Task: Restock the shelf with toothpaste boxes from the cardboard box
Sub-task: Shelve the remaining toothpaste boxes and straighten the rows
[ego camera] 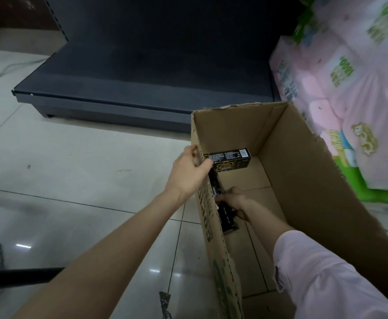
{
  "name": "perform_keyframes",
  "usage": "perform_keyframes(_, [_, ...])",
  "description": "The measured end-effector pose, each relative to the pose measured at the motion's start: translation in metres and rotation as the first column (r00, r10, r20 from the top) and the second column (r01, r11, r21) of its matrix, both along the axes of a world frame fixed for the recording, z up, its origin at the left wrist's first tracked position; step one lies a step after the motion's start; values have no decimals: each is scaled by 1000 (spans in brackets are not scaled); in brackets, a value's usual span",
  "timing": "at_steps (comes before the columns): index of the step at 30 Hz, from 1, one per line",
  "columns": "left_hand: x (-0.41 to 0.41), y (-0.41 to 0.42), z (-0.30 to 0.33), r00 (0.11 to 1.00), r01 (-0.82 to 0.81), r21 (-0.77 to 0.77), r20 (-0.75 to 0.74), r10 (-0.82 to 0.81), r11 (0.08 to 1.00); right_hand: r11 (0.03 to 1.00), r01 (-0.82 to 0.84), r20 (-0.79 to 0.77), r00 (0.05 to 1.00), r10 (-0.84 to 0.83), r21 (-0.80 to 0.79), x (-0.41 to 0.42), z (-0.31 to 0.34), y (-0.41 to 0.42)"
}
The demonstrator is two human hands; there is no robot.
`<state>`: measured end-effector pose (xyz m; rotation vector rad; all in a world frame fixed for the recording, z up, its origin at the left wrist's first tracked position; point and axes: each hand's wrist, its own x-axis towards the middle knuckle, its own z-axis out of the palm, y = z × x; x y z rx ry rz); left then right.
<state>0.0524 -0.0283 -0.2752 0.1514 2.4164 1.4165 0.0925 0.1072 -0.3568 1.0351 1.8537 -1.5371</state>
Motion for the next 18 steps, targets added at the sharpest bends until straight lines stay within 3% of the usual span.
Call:
perform_keyframes(1, [2, 5, 5, 977, -73, -137, -210, 43, 988, 999, 34, -30, 999, -34, 7, 0, 6, 4])
perform_keyframes(2, [3, 13, 11, 896, -152, -267, -444, 18, 952, 997, 78, -69, 995, -77, 20, 0, 11, 9])
perform_keyframes(3, [3, 22, 17, 795, -189, -360, -602, -73, 913, 991, 127, -98, 988, -122, 44, 0, 17, 14])
perform_keyframes(4, [2, 33, 24, 732, -162, -444, -653, -194, 881, 983, 169, -119, 980, -160, 66, 1, 23, 23])
perform_keyframes(5, [1, 46, 29, 727, -79, -536, -608, -319, 840, 975, 209, -130, 971, -199, 76, 2, 31, 32])
perform_keyframes(7, [-7, 73, 28, 799, 116, -695, -359, -483, 709, 961, 265, -154, 956, -251, 84, 2, 39, 51])
perform_keyframes(10, [-25, 109, 13, 855, 316, -782, -10, -518, 537, 949, 304, -186, 940, -285, 84, 1, 36, 76])
perform_keyframes(14, [-55, 128, -16, 928, 325, -756, 137, -348, 569, 941, 318, -223, 932, -287, 116, -2, 32, 97])
perform_keyframes(18, [-71, 125, -47, 905, 425, -719, 326, -273, 550, 954, 267, -244, 942, -229, 138, -5, 30, 102])
